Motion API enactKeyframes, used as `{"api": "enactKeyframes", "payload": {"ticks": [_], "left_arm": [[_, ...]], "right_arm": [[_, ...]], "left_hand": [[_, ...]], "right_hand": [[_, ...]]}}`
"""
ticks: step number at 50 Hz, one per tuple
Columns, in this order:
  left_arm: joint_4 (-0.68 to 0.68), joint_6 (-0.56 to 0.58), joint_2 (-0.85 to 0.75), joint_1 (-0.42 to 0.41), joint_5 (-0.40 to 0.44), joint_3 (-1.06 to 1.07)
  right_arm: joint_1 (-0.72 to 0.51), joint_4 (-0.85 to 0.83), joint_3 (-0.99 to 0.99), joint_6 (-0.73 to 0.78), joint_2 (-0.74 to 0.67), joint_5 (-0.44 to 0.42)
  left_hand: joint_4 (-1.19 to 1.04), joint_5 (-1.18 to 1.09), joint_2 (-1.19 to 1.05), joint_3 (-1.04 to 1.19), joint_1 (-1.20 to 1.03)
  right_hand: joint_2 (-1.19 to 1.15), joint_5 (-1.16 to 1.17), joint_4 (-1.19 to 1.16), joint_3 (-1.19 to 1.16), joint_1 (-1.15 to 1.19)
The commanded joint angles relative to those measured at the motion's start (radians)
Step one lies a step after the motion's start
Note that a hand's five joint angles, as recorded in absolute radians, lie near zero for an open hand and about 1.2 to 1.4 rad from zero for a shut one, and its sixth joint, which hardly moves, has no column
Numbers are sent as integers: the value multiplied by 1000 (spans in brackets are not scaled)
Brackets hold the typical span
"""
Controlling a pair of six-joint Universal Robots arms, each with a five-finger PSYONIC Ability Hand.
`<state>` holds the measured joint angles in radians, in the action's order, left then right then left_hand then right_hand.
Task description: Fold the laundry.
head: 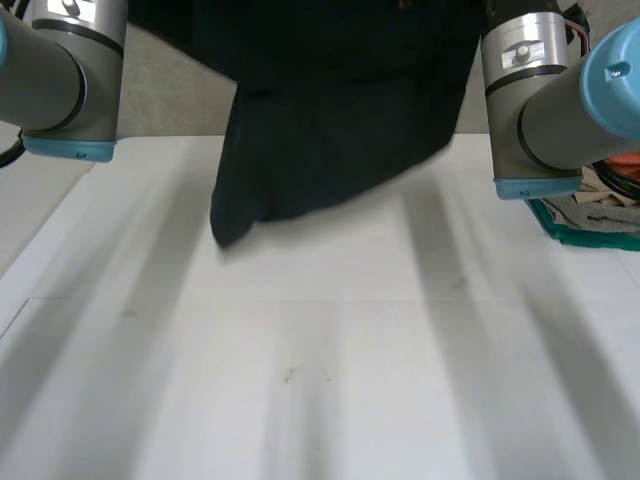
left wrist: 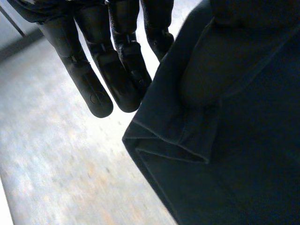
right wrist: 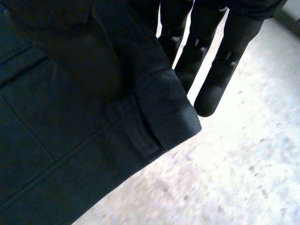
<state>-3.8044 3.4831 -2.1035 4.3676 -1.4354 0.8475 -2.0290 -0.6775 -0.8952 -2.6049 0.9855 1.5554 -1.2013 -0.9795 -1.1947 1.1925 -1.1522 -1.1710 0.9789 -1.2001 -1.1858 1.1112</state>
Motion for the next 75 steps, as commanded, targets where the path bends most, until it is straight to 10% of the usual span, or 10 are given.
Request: {"api": "enactKeyframes", "payload": {"ticks": [1, 18, 39, 53, 72, 75], "left_arm": [[-12, -2, 79, -13, 9, 182], [167, 28, 105, -83, 6, 803], [1062, 97, 442, -209, -100, 1049], [930, 103, 387, -129, -103, 874], [272, 192, -275, -123, -111, 230], [264, 198, -322, -126, -111, 188]], "right_arm": [[-5, 73, -48, -1, 9, -6], [7, 453, -363, 121, -93, -84], [85, 1059, -906, 404, 416, -52], [76, 992, -920, 424, 417, -54], [69, 393, -339, 296, -134, 31], [69, 297, -295, 301, -203, 26]], "left_hand": [[-195, -242, -202, 204, -244], [-195, -242, -202, 204, -244], [-195, -242, -202, 204, -244], [-195, -242, -202, 204, -244], [-195, -242, -202, 204, -244], [-59, -106, -65, 67, -108]], "right_hand": [[-225, 243, -196, -210, 285], [-225, 243, -196, -210, 285], [-225, 243, -196, -210, 285], [-225, 243, -196, -210, 285], [-225, 243, -196, -210, 285], [469, -451, 498, 484, -409]]}}
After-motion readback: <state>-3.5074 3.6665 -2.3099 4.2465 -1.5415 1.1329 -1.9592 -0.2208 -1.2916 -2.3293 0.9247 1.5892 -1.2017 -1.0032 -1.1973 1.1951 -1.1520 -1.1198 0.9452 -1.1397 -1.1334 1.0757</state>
